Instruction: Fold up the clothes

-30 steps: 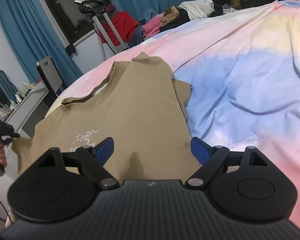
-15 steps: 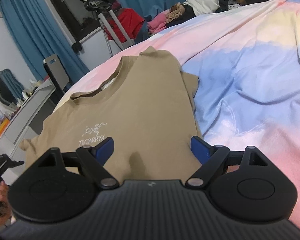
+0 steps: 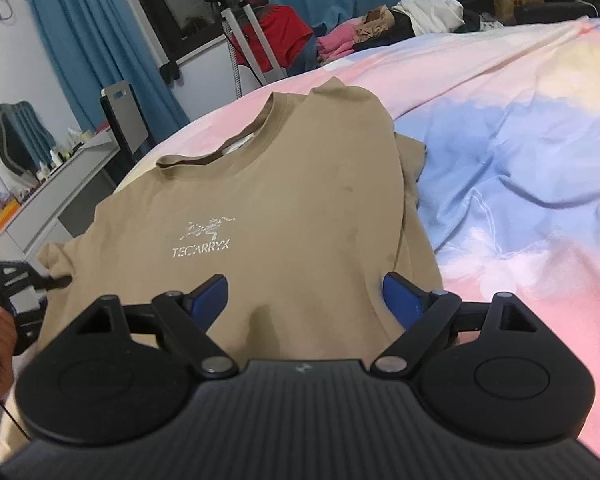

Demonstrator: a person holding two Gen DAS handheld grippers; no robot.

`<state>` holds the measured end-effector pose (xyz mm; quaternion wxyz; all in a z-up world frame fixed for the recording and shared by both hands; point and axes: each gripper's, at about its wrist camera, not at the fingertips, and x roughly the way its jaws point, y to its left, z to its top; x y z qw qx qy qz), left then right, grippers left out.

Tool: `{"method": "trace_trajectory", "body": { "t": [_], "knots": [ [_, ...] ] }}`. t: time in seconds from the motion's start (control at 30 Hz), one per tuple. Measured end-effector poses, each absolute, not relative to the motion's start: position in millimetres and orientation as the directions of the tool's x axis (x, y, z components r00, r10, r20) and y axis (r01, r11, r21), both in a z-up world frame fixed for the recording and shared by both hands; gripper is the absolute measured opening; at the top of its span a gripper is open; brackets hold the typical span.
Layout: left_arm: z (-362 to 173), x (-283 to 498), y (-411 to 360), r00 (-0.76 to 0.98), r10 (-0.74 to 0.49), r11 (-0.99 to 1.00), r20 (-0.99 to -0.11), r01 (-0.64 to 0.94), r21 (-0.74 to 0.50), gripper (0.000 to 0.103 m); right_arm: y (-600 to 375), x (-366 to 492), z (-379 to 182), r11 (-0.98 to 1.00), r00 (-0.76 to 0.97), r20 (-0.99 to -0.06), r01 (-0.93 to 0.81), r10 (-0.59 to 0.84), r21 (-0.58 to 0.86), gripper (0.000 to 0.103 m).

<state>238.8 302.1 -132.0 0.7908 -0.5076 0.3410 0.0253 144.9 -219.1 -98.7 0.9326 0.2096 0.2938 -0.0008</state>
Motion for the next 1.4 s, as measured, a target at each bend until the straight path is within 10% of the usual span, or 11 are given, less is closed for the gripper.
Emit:
{"method": "trace_trajectory", "body": {
  "t": [0.3, 0.67, 1.07, 1.4],
  "knots": [
    [-77.4, 221.8, 288.2, 0.774, -0.034, 0.768, -0.632, -0.384, -0.512, 0.005, -216.2, 148.9, -100.7, 0.926, 0.827, -0.554, 0.126, 0.099, 0.355, 0.086],
    [-45.0, 196.7, 235.3, 0.762, 0.175, 0.927, -0.623, -0.342, -0.157, 0.049, -215.1, 145.7, -90.0, 0.938, 0.859, -0.504, 0.094, 0.093, 0.335, 0.085],
    [9.4, 79.6, 106.0, 0.884, 0.017, 0.994, -0.466, -0.066, -0.09, 0.091, -226.4, 116.1, -56.9, 0.943, 0.922, -0.376, 0.042, 0.09, 0.329, 0.079],
    [-21.6, 17.1, 53.5, 0.882, -0.11, 0.992, -0.458, 0.067, -0.109, 0.1, -263.9, 94.0, -43.9, 0.881, 0.921, -0.38, 0.113, 0.081, 0.459, 0.037]
  ]
}}
